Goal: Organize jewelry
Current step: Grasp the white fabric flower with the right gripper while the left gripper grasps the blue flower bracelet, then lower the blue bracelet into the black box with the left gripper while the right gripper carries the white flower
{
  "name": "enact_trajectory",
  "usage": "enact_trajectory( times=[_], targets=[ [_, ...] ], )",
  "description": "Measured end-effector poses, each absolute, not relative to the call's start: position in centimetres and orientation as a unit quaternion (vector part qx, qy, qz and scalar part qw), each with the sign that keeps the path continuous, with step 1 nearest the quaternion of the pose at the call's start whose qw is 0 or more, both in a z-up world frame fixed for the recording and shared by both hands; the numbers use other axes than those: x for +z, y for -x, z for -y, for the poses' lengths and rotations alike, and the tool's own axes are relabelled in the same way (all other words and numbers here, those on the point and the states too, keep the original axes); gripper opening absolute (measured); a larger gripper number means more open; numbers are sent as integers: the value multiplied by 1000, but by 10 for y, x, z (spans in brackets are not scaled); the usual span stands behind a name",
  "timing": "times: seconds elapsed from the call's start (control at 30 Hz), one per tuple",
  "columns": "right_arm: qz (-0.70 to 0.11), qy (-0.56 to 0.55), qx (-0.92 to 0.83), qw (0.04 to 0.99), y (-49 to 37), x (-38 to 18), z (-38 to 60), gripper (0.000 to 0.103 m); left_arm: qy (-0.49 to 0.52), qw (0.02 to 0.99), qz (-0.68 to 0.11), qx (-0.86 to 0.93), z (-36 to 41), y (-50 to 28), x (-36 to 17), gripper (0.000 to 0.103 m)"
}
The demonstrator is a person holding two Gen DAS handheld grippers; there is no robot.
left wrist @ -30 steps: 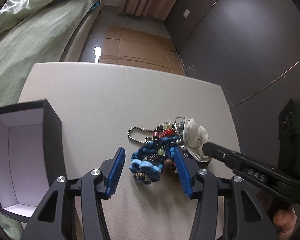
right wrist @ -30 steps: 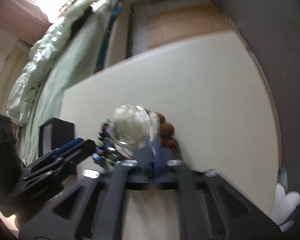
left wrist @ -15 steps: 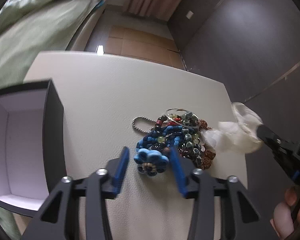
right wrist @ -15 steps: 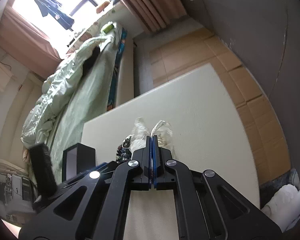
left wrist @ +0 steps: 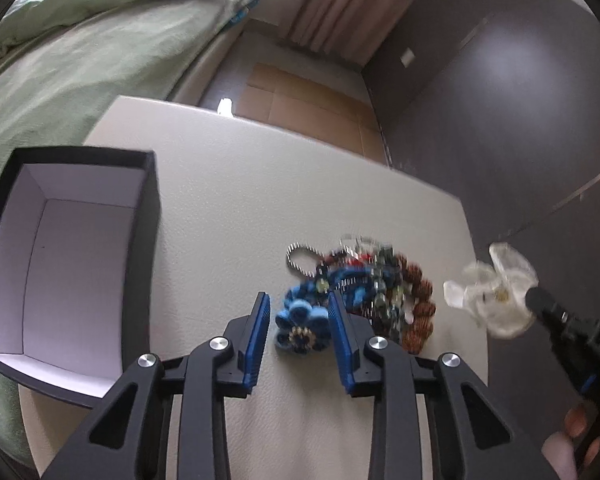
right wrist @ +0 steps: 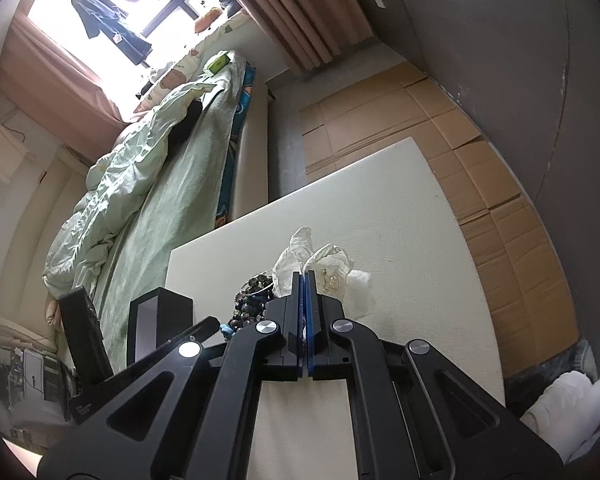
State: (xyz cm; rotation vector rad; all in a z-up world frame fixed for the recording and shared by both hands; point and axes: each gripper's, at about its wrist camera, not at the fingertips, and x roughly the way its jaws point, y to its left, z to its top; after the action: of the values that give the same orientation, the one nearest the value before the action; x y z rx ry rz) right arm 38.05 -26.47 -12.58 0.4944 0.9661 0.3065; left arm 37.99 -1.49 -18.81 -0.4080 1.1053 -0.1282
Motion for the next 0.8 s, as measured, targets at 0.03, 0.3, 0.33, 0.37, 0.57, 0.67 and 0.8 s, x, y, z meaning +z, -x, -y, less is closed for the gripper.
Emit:
enact_trajectory(
  times=[0.03,0.3,0.33,0.37,0.57,0.67,0.8],
  targets=[
    [-458,-235,146,845,-380,-126,265,3,191,822,-532,-72,18,-380,-192,28],
    [-460,-229,156,843,-380,-125,258,3,102,839,-530,-65,42,-380,-196,72],
    [-460,-229,156,843,-380,-125,258,3,100,839,-531,-64,42,-379,-200,67],
    [-460,-229,156,843,-380,-125,258,3,107,836,-534,-73,42,-380,-203,65],
    [-457,-229,158,845,-378,-122,258,3,103,840,-524,-99,52,-375,-195,25],
    [-450,-230,165,847,-374,-116,255,3,118,837,-523,-111,47,-372,-186,23],
    [-439,-229,178,850,-367,-104,250,3,120,846,-504,-127,45,-363,-159,22]
  ],
)
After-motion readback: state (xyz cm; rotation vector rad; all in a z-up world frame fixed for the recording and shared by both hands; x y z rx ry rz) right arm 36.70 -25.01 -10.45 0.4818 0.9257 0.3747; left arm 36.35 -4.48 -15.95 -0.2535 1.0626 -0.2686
